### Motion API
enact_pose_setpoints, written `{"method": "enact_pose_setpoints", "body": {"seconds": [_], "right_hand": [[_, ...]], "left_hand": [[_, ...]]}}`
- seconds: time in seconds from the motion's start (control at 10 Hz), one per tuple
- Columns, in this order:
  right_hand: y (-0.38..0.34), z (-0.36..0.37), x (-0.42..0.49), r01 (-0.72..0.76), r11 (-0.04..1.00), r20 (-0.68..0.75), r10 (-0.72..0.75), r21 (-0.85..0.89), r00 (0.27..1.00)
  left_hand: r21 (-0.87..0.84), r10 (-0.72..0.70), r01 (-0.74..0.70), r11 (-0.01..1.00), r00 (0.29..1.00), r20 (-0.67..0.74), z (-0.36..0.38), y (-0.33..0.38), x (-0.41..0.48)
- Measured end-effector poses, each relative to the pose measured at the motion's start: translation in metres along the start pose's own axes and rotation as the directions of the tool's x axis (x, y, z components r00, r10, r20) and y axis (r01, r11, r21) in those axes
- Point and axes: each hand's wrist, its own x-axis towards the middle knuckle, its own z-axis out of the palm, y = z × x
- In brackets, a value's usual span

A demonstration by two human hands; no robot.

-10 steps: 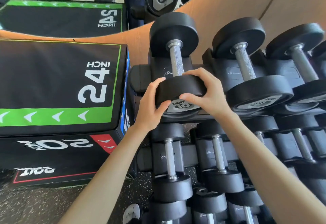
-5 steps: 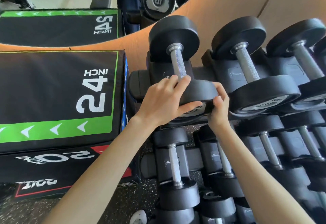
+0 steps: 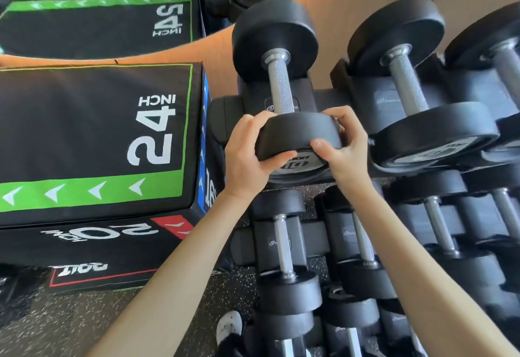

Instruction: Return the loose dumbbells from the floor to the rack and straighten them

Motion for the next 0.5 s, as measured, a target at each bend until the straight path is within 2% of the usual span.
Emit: {"method": "enact_pose_setpoints", "body": {"seconds": [0.1,0.3,0.4,0.5], "right_hand": [[0.001,-0.006,-0.004,-0.009,1.000,-0.033,0.009,0.009,0.999],[-0.011,-0.021,-0.015,-0.100,0.986,0.114,0.116,-0.137,0.987],[-0.033,-0.046,-0.019,-0.079,0.918,0.165,0.153,-0.389,0.974],[-0.053,-0.087,-0.032,0.077,0.791,0.143,0.014,-0.607,0.990]], "left_hand": [[0.058,0.031,-0.034,0.998,0.999,0.040,0.004,0.005,0.003],[0.169,-0.046,0.025,0.985,0.991,0.125,-0.003,0.015,0.003],[0.231,-0.135,0.083,0.970,0.966,0.222,-0.011,0.037,0.003],[0.285,-0.049,-0.028,0.958,0.964,0.260,-0.014,0.064,0.013]]}}
